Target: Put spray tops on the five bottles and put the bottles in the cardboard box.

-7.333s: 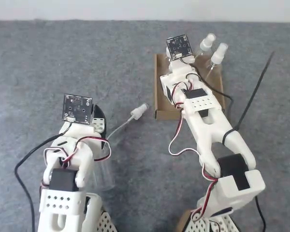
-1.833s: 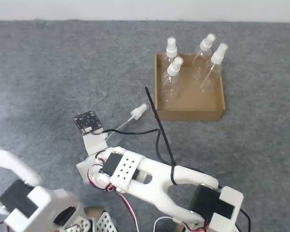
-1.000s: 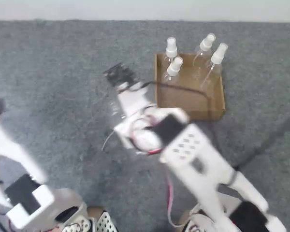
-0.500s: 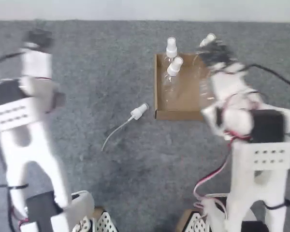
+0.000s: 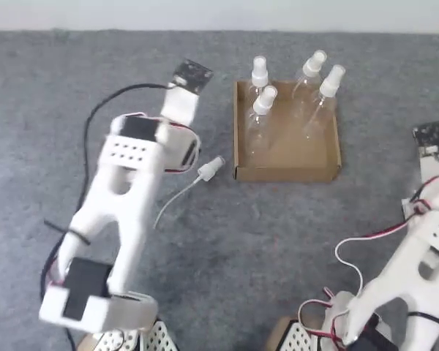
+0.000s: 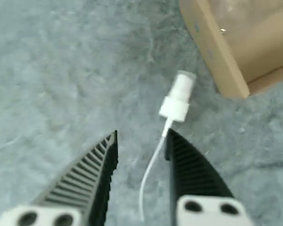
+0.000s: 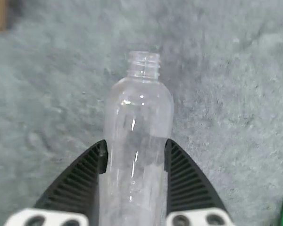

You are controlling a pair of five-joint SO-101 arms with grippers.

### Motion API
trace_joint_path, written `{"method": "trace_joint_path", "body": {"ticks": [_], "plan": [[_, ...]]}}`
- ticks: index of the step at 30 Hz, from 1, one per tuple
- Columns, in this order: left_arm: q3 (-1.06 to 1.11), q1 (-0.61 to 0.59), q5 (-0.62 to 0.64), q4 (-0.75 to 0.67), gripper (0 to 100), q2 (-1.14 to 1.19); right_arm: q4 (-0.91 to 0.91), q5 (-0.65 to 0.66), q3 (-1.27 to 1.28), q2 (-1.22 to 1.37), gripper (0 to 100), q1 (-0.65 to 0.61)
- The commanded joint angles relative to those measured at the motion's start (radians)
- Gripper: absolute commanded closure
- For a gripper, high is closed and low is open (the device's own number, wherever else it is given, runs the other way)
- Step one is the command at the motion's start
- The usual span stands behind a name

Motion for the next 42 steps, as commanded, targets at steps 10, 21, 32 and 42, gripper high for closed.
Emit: {"method": "trace_joint_path", "body": {"ticks": [10,21,32,42], "plan": [[-0.008,0.078,0.008,-0.124,79,0.117,-0.280,-0.029,-0.018,0.311,99.2,0.064],[-0.018,0.078,-0.015,-0.167,79,0.235,-0.315,-0.028,-0.265,0.690,99.2,0.102],[-0.202,0.078,-0.014,-0.161,79,0.453,-0.314,0.049,-0.269,0.728,99.2,0.105],[-0.202,0.051,0.035,-0.041,93,0.439,-0.306,0.051,-0.267,0.730,99.2,0.107]]}}
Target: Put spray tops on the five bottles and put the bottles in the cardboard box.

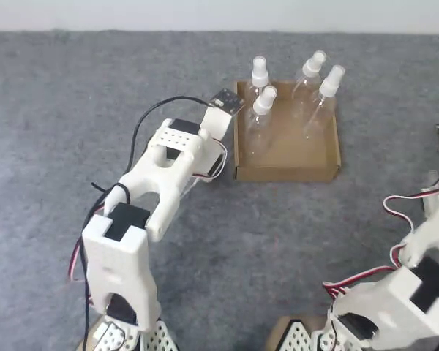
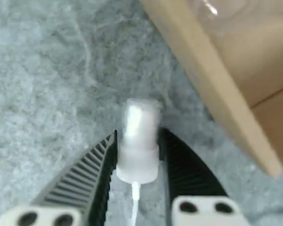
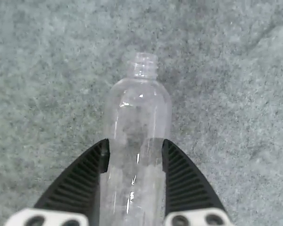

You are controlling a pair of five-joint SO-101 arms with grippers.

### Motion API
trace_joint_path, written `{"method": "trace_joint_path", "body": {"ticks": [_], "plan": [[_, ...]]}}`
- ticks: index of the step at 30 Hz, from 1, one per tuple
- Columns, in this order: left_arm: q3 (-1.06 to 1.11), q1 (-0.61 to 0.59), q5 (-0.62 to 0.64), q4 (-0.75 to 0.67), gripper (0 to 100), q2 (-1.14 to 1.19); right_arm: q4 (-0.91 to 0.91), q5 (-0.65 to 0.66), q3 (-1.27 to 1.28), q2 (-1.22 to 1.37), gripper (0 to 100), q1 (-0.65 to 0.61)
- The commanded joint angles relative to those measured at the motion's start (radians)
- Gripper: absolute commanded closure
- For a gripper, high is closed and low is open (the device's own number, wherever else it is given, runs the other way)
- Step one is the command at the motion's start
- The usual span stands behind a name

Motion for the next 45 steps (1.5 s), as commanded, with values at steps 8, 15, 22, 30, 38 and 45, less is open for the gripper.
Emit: {"method": "trace_joint_path", "body": {"ticks": [8,15,22,30,38,45], "plan": [[0.127,-0.098,0.252,0.129,95,-0.293,0.007,0.015,0.003,0.047,99.2,0.018],[0.407,-0.109,0.423,-0.077,94,-0.440,0.007,0.015,0.003,0.047,99.2,0.013],[0.421,-0.150,0.381,-0.095,83,-0.450,0.007,0.015,0.003,0.047,99.0,0.013],[0.344,-0.195,0.348,-0.097,83,-0.439,0.008,0.015,0.005,0.047,99.0,0.016],[0.351,-0.167,0.242,-0.132,83,-0.437,0.008,0.015,0.005,0.047,99.0,0.016],[0.351,-0.153,0.252,-0.160,83,-0.422,0.008,0.015,0.005,0.047,99.0,0.016]]}}
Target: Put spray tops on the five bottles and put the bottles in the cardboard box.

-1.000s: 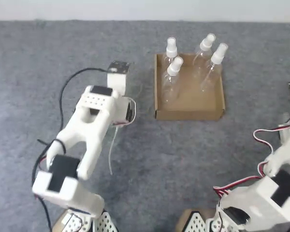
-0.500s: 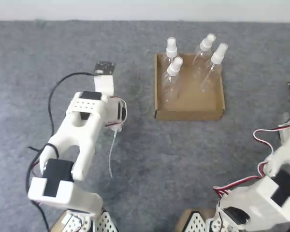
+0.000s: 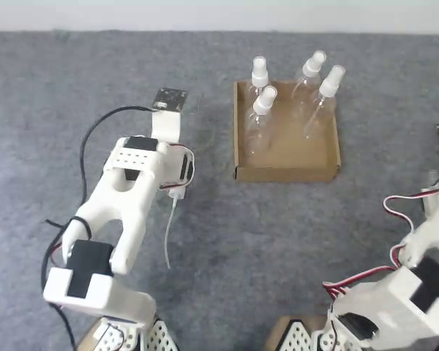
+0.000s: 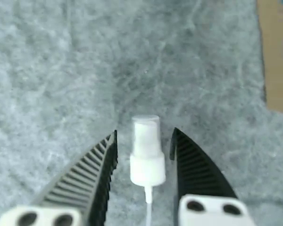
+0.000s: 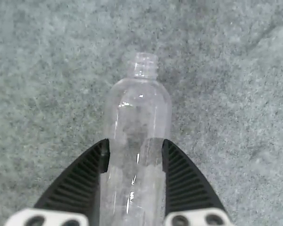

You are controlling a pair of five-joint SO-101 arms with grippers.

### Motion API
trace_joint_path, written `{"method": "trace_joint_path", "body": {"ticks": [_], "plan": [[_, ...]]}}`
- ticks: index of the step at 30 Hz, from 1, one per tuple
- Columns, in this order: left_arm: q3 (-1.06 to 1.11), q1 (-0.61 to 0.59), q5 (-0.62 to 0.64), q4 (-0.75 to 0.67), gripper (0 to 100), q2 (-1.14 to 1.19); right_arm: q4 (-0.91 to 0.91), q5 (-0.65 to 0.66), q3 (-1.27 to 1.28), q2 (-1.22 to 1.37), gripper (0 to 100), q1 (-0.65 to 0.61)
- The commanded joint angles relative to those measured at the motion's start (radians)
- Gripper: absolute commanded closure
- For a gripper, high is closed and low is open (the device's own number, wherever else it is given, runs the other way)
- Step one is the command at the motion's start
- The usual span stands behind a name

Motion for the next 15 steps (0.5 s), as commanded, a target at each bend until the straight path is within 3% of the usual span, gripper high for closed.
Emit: {"method": "trace_joint_path", "body": {"ticks": [1,7,15], "plan": [[-0.048,0.008,0.002,-0.026,83,-0.014,0.010,0.012,0.005,0.047,99.0,0.016],[-0.114,0.005,0.003,-0.015,85,0.143,0.007,0.012,0.035,0.041,99.0,0.012],[-0.157,-0.009,0.005,0.054,96,0.135,0.007,0.012,0.032,0.036,98.8,0.015]]}}
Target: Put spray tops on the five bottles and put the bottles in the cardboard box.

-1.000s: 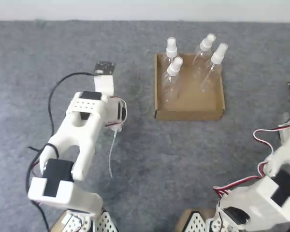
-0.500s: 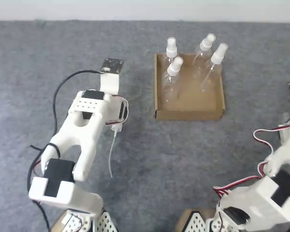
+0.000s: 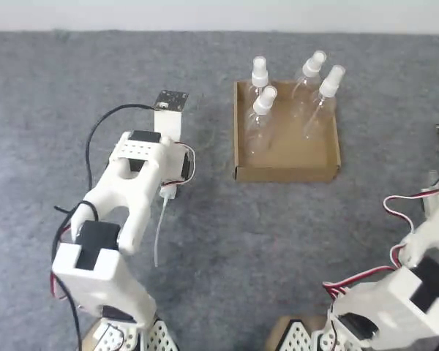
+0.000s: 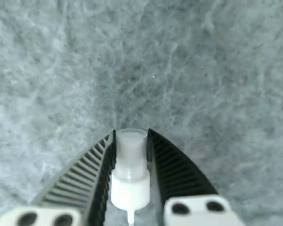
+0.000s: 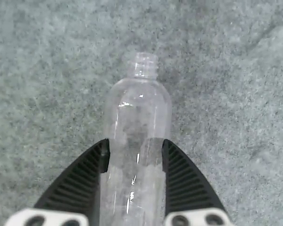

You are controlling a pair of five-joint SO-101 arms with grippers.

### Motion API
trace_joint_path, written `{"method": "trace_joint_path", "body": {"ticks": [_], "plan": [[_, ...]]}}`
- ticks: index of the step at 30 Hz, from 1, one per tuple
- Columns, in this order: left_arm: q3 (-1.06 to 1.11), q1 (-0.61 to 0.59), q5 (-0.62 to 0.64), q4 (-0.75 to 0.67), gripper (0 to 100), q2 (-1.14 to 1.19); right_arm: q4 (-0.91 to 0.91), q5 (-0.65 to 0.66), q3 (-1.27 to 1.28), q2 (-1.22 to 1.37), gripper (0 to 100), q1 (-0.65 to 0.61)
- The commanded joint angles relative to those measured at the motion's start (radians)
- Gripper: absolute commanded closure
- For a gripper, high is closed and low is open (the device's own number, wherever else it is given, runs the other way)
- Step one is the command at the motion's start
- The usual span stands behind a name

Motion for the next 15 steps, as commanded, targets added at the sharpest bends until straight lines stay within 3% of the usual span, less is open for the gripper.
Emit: {"method": "trace_joint_path", "body": {"ticks": [1,9,15], "plan": [[-0.048,-0.005,0.005,0.015,96,-0.046,0.008,0.012,0.032,0.036,98.8,0.015],[-0.013,-0.021,0.005,0.152,98,-0.370,0.008,0.012,0.032,0.036,98.8,0.015],[0.101,-0.025,0.044,0.155,98,-0.557,0.010,0.012,0.034,0.036,98.7,0.010]]}}
